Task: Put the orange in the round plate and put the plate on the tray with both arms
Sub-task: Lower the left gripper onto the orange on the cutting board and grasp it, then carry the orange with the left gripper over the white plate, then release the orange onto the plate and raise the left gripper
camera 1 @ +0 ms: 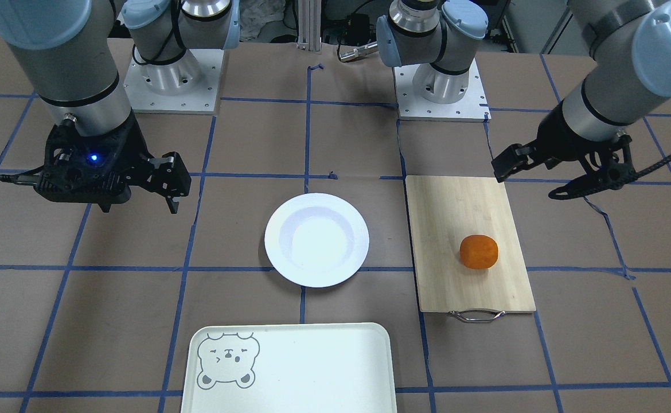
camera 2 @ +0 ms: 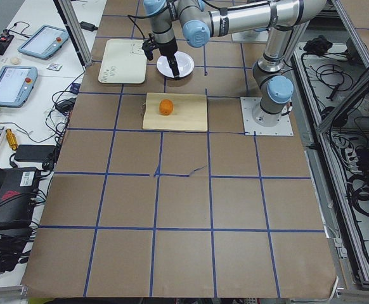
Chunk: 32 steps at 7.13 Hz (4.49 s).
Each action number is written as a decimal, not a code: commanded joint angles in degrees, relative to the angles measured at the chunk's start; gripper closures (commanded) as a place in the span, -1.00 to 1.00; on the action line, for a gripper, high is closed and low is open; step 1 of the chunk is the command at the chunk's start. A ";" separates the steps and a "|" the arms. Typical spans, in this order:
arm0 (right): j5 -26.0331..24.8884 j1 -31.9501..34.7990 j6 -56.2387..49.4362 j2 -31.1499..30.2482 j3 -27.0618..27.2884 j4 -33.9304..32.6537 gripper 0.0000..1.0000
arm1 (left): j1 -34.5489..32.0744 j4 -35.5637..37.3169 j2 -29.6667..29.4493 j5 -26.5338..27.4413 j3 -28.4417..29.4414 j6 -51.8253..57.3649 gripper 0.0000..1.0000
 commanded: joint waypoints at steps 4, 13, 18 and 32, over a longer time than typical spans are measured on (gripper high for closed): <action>-0.08 0.00 0.09 0.06 0.06 0.07 -1.00 | 1.06 21.60 -5.80 -3.00 -10.73 4.05 -1.00; -0.17 0.00 0.09 0.15 0.15 0.08 -1.00 | 1.06 29.44 -15.21 -6.61 -14.34 19.53 -0.95; -0.17 -0.09 0.09 0.15 0.15 0.08 -1.00 | 0.28 29.45 -13.29 -6.61 -13.38 15.34 1.00; -0.08 -1.58 -0.09 0.59 0.24 0.16 -1.00 | -26.36 34.45 -14.51 -19.53 -10.47 -37.52 -1.00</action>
